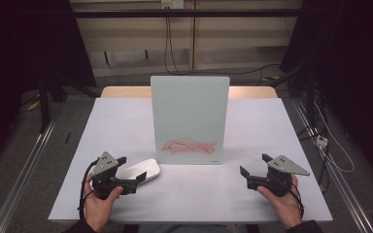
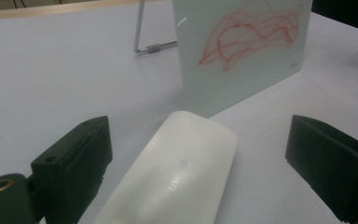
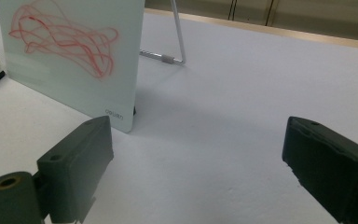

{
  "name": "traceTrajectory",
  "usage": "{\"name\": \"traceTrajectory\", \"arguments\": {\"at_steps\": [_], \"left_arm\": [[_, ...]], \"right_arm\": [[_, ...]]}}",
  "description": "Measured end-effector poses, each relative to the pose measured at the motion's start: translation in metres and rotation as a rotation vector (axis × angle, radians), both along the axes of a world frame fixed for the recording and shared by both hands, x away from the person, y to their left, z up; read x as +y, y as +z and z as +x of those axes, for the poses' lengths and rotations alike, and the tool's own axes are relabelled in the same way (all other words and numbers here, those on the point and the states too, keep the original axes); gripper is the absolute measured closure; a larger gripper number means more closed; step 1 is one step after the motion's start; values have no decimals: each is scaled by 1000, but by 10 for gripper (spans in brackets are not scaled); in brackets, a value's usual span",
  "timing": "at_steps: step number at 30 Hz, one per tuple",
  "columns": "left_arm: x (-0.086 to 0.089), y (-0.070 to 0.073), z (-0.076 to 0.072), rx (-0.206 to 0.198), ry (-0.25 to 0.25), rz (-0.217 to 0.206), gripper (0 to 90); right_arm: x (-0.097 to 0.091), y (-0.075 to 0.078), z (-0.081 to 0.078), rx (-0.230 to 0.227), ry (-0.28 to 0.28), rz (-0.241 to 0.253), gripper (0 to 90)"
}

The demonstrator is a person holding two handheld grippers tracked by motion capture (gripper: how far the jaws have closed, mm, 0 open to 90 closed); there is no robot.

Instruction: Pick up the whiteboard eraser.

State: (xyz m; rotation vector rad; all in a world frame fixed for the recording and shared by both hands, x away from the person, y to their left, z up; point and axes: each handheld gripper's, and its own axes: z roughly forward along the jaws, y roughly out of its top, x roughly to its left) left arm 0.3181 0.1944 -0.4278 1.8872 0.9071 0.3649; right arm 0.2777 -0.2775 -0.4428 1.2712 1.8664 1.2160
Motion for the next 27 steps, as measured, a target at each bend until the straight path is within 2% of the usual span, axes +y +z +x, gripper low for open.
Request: {"name": "traceTrajectory", "arguments": {"at_steps": [7,10,13,19,23,27], "left_arm": [[1,1,2,4,-9,-19,77],[4,-2,5,37,-23,-41,77],[4,-2,6,48,2,-15,77],[5,1,7,79,-33,-7,76],[7,5,9,84,-61,-12,76],[11,8,10,49,-100,12,73]], "right_arm": [[-2,0,0,5,-10,5,75],[-2,0,1,3,-10,7,74],[-2,0,1,6,-9,8,74],[0,1,1,9,-7,10,75],[0,0,1,13,-8,8,74],[-1,0,1,12,-5,15,73]]}}
